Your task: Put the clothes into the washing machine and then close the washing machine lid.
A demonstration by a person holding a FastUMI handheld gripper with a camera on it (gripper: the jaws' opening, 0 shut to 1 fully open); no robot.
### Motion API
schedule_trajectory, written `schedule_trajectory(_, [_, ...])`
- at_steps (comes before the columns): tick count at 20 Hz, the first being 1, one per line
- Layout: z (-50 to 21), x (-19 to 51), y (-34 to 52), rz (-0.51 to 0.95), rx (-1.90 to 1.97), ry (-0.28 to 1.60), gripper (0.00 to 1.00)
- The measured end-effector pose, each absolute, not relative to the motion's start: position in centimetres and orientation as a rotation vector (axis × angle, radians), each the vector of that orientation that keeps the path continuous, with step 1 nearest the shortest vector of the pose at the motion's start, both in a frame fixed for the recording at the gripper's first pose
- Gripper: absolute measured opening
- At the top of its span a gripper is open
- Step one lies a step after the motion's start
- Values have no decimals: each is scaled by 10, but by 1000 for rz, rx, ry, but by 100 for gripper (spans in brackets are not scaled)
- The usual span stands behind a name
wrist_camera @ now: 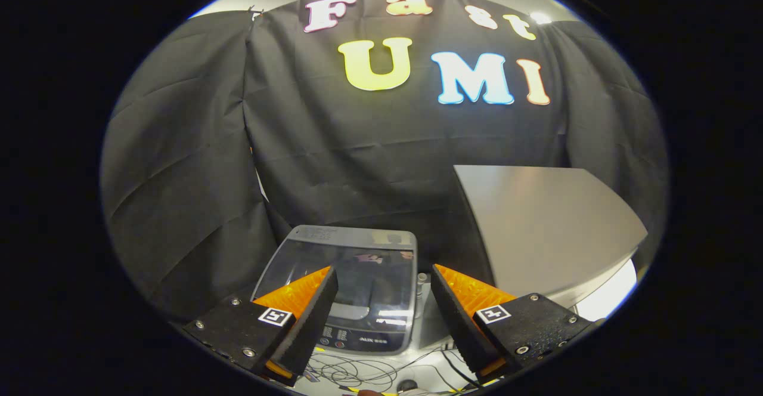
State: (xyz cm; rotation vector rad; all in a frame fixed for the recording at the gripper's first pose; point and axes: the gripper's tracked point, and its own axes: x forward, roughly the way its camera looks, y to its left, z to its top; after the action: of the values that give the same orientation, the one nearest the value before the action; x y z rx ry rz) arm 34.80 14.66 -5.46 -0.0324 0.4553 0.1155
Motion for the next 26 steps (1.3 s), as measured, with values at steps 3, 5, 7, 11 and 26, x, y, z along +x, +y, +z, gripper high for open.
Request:
schedule_trajectory(3, [-43,298,113,94,-80,374,96])
schedule_trajectory(5, [-47,261,94,73,-112,355,96])
schedule_trajectory(7, [-48,223,82,60,-139,328,96])
schedule_trajectory(11, [-38,156,81,73,-166,244,97])
schedule_trajectory(26, [-11,36,75,50,-114,115,97])
